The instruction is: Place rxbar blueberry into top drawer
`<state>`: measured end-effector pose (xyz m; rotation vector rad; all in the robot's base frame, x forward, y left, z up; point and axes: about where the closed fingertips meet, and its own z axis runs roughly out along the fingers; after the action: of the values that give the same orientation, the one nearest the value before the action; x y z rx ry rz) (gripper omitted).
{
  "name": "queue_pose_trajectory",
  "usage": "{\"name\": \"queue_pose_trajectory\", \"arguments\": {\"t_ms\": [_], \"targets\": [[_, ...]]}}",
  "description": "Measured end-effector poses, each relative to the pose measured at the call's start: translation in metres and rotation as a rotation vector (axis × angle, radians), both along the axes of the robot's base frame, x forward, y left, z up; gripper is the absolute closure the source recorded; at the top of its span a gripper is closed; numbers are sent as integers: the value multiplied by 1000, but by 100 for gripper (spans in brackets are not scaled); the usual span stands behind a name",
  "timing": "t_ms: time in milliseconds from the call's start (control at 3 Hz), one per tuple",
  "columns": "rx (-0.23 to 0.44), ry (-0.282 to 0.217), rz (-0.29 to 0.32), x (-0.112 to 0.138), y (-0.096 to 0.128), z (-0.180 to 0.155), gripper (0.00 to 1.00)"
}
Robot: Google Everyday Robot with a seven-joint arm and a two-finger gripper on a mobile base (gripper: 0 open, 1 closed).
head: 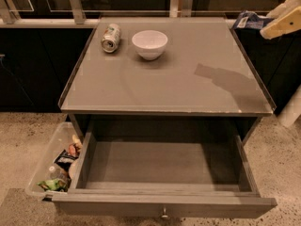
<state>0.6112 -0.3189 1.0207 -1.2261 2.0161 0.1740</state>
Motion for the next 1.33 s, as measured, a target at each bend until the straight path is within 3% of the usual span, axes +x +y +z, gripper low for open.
{"name": "queue_pose_trajectory", "arguments": {"t_ms": [333, 667, 1000, 1333], "targets": [[-64, -16, 35, -53, -12, 15, 100], [-85, -86, 8, -126, -18, 46, 100], [-82, -44, -34, -154, -32, 29, 100], [-82, -44, -34, -154, -32, 29, 100]]}}
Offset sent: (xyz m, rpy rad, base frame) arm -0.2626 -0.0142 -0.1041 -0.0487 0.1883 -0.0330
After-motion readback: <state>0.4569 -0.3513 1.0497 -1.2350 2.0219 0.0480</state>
